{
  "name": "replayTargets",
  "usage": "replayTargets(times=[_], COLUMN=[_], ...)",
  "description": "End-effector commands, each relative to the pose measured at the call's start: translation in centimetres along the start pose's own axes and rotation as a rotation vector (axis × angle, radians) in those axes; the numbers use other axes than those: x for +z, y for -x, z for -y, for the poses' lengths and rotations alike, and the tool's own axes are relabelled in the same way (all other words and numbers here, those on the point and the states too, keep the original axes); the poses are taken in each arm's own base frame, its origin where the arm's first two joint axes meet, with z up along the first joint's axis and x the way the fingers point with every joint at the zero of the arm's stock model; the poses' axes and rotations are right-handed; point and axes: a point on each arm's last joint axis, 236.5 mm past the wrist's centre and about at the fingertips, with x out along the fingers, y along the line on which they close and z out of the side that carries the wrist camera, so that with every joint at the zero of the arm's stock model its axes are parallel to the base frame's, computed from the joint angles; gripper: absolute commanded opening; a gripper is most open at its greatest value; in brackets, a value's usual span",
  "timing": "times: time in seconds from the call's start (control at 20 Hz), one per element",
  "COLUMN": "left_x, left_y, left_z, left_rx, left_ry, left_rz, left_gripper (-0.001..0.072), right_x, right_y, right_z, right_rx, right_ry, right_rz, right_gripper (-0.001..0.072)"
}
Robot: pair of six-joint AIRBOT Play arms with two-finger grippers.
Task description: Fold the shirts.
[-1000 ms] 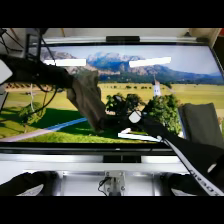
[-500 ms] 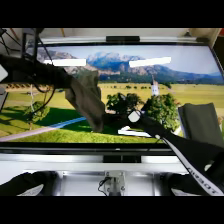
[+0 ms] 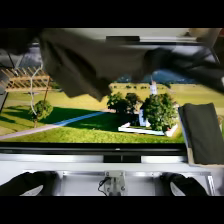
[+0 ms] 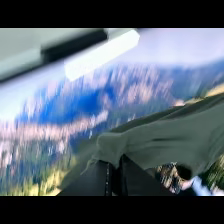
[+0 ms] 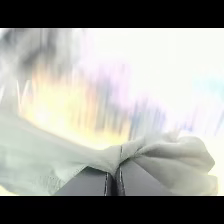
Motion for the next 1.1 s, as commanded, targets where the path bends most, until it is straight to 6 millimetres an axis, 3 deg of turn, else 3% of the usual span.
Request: replayTargets(times=[0.0, 0.05, 0.15, 0.2, 0.3, 0.4, 0.45, 0.65, 0.75, 0.85, 0.95, 1.05], left_x=[9.8, 10.6, 9.5, 8.2, 4.5, 0.0, -2.2, -11.8, -17.1, -23.2, -28.0, -30.7], left_y=[9.9, 11.6, 12.6, 11.9, 9.6, 7.2, 6.3, 1.5, -1.5, -3.7, -5.1, -5.6], left_z=[3.2, 4.1, 5.1, 5.0, 3.6, 0.6, -0.6, -2.9, -3.8, -5.4, -7.4, -9.1], left_rx=[-0.111, -0.146, -0.184, -0.177, -0.103, 0.030, 0.081, 0.179, 0.213, 0.254, 0.295, 0.344], left_ry=[-0.002, 0.001, -0.015, -0.022, -0.044, -0.030, -0.025, -0.010, -0.019, -0.016, 0.004, 0.059], left_rz=[0.431, 0.494, 0.489, 0.438, 0.269, 0.062, -0.038, -0.438, -0.606, -0.783, -0.905, -0.979], left_gripper=[0.0045, 0.0045, 0.0045, 0.0045, 0.0045, 0.0045, 0.0045, 0.0045, 0.0045, 0.0045, 0.0046, 0.0045], right_x=[13.7, 15.7, 18.1, 18.6, 18.3, 16.1, 14.1, 2.7, -2.3, -6.1, -7.4, -5.6], right_y=[15.0, 17.8, 21.5, 22.1, 20.7, 16.3, 13.2, 0.5, -5.5, -11.5, -16.9, -20.3], right_z=[-6.5, -8.4, -10.8, -11.2, -9.9, -6.9, -4.7, 6.2, 11.4, 15.2, 17.6, 19.7], right_rx=[-0.100, -0.106, -0.113, -0.113, -0.134, -0.140, -0.139, -0.117, -0.089, -0.062, -0.050, -0.079], right_ry=[0.262, 0.300, 0.346, 0.354, 0.352, 0.317, 0.286, 0.073, -0.085, -0.227, -0.342, -0.439], right_rz=[0.426, 0.519, 0.645, 0.669, 0.628, 0.471, 0.351, -0.146, -0.263, -0.280, -0.181, 0.018], right_gripper=[0.0062, 0.0062, 0.0062, 0.0062, 0.0062, 0.0062, 0.0062, 0.0062, 0.0062, 0.0062, 0.0062, 0.0062])
